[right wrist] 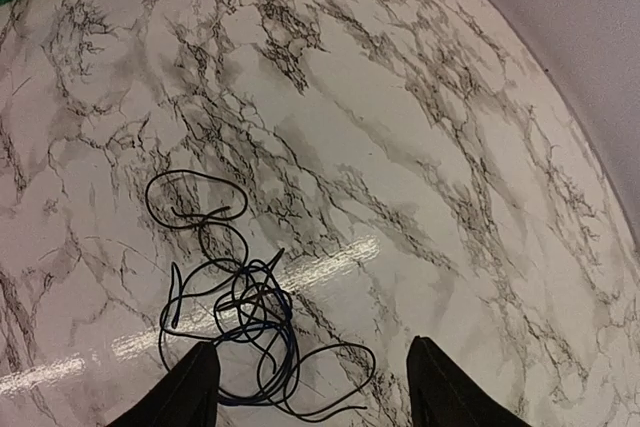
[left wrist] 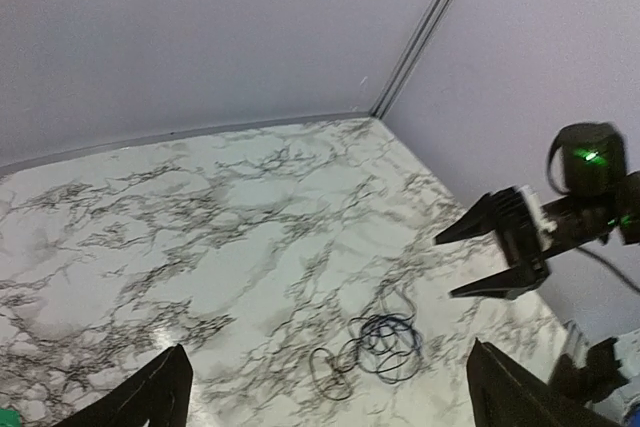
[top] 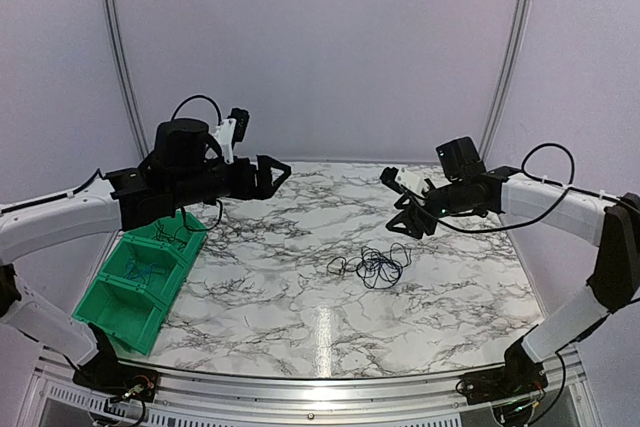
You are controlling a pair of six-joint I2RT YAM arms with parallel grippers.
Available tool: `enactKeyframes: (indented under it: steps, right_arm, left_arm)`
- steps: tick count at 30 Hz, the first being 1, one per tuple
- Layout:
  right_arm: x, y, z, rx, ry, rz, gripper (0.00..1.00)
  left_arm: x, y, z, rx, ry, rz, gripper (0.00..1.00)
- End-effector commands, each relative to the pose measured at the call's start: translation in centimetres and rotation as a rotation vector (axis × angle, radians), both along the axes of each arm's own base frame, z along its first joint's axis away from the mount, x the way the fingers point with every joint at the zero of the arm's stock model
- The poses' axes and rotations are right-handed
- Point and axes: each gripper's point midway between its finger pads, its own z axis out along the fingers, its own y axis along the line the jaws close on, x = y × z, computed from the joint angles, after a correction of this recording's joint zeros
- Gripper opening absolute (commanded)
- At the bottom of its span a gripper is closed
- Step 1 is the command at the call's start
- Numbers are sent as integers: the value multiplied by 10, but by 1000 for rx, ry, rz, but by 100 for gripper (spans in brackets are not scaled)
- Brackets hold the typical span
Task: Untangle the cables
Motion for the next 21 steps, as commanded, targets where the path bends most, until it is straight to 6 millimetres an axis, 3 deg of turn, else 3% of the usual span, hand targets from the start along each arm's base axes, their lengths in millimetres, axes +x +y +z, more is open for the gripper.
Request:
enactKeyframes:
  steps: [1, 2, 4, 5, 9, 11, 15, 18, 21]
  right_arm:
    - [-2, -5, 25, 50, -64, -34, 65]
    - [-7, -5, 27, 54, -64, -24, 65]
    - [-19, -7, 29, 56, -63, 3, 64]
    - [-24, -7, 28, 57, -60, 21, 64]
    - [-46, -2, 15, 63, -3, 103, 60]
    - [-51, 4, 5, 41, 18, 132, 57]
    - [-57, 28, -6, -33, 20, 191, 49]
    - [-53, 42, -16, -58, 84, 196, 49]
    - [-55, 52, -31, -86, 158, 225, 51]
  left_arm:
    - [20, 30, -32, 415, -147, 96, 99]
    - [29, 50, -31, 466, -185, 210, 99]
    - [52, 123, -20, 512, -232, 662, 99]
    - [52, 152, -27, 502, -215, 848, 99]
    - [66, 186, -49, 462, -103, 918, 99]
    - [74, 170, -55, 454, -71, 757, 99]
    - [67, 120, -64, 409, -63, 423, 78]
    - [60, 100, -78, 382, -17, 309, 63]
    - [56, 91, -88, 386, 22, 249, 61]
